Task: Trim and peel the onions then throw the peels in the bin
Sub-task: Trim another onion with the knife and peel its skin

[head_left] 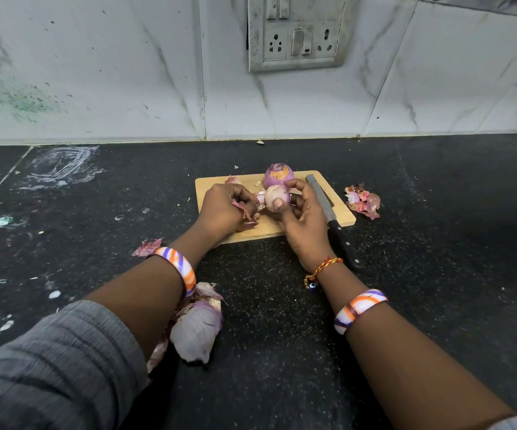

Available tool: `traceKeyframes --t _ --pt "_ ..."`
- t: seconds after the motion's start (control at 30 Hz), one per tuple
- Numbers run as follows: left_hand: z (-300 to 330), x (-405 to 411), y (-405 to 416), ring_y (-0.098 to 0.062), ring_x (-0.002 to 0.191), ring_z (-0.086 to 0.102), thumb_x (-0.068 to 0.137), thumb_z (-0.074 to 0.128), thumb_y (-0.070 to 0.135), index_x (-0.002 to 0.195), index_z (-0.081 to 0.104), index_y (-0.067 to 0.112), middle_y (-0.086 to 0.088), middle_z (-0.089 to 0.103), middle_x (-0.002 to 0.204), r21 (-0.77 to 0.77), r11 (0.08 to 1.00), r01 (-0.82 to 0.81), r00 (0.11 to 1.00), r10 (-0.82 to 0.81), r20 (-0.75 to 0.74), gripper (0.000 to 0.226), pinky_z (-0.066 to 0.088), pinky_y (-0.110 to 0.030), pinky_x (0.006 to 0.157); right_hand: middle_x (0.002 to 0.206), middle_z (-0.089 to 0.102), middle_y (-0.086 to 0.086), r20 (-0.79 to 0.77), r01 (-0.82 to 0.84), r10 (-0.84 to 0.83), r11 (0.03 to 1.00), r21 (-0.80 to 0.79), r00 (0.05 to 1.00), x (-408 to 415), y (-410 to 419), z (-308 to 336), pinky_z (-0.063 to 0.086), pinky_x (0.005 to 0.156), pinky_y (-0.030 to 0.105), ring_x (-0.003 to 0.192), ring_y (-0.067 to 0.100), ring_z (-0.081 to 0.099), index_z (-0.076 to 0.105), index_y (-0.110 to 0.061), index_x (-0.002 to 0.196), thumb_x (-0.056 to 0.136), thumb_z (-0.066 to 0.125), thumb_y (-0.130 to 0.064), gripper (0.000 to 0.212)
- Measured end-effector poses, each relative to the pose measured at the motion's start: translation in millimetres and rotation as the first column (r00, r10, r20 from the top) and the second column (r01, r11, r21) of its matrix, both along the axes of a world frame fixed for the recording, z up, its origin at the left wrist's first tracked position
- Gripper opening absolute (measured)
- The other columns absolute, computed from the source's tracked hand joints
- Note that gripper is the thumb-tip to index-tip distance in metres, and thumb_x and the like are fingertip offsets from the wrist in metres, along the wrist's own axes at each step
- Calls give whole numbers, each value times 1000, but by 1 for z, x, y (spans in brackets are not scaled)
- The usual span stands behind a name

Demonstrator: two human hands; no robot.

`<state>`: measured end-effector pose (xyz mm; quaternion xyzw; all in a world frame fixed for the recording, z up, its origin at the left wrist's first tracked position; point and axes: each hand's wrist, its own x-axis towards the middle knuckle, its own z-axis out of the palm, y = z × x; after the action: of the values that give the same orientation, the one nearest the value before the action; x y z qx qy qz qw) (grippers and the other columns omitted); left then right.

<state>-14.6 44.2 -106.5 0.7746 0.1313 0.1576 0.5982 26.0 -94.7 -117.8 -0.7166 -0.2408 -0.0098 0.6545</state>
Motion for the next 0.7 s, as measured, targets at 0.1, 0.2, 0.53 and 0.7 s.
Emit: traceKeyframes --t 0.1,0.2,0.53,0.7 --pt "1 -2 1 -35 81 64 77 62 -8 65 64 13 -12 64 75 41 999 23 1000 -24 20 24 54 -48 82 129 51 2 27 -2 2 1000 3 1000 1 1 -2 51 94 39 117 22 53 48 -32 125 94 48 -7 40" --pt "3 -4 0 -27 73 63 78 61 -8 67 63 11 -7 63 72 52 997 61 998 -62 15 23 59 -35 63 119 52 -9 6 5 -5 998 62 1000 1 2 -3 50 92 53 116 29 53 53 -38 114 96 43 -10 35" --pt "11 -9 -9 8 38 51 81 56 -11 85 69 -1 3 61 65 95 992 84 994 -89 55 17 36 -2 41 78 57 -1 -264 118 -11 912 394 964 5 -1 2 48 79 34 69 3 55 48 -21 93 93 48 -3 17" --pt "11 -8 -6 -1 33 42 89 39 -3 63 58 12 -6 55 60 -30 999 40 999 -39 31 36 30 -14 31 97 62 3 -214 81 11 906 416 977 4 -3 3 49 85 35 86 9 59 54 -23 110 90 54 -9 25"
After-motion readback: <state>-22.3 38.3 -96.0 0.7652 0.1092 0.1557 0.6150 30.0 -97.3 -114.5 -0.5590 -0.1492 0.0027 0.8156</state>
